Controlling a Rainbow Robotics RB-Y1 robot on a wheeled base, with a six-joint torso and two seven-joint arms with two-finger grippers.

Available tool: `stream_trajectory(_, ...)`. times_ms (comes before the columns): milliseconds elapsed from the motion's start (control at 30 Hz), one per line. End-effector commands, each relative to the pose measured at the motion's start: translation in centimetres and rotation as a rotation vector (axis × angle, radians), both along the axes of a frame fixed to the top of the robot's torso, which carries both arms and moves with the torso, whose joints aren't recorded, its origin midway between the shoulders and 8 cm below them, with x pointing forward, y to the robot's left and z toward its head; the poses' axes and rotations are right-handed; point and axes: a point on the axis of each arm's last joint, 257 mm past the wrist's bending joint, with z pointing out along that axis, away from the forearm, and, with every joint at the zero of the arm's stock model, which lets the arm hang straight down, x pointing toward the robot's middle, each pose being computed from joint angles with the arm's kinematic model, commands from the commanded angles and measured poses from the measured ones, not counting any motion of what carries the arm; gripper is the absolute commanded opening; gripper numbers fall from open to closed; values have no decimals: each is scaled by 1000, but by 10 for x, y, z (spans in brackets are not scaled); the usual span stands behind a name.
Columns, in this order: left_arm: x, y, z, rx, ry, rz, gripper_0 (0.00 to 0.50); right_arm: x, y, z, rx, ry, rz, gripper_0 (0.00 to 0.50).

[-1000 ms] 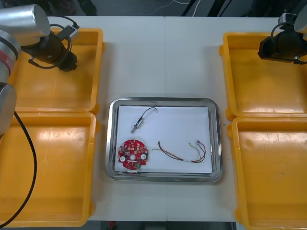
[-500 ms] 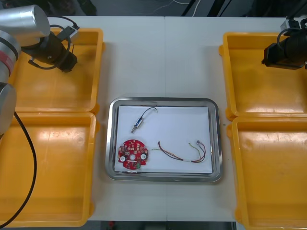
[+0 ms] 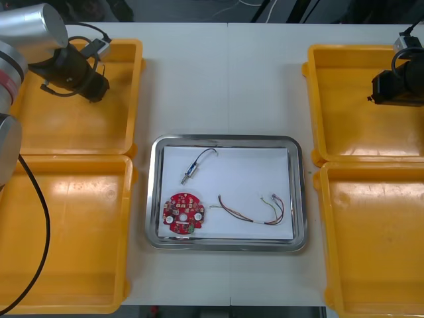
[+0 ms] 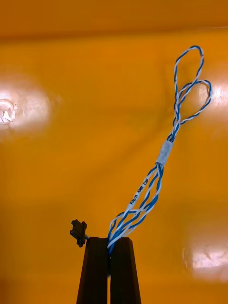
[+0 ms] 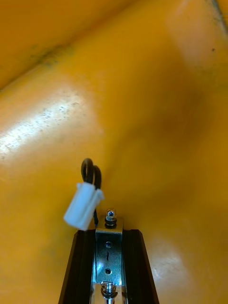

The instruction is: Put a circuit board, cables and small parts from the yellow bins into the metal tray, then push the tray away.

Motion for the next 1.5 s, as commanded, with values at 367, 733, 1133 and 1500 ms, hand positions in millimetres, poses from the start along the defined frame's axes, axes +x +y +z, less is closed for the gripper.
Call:
stream_trajectory(367,-18,-1,62,-19,44,-45,0,-20,-10,11,37,-51,-76,0)
stream_trajectory(733,-48,-28,87,-16,62,84,0,-29,4,7,69,-46,-104,0)
stream_trajectory(1133,-88,-62,98,-59,71,140,0,-29,4,-6,71,-51,-116,18)
stream_trajectory(1500,-126,-85,100,-86,68,158,1,-29,3,-7,76,-49,-123,500)
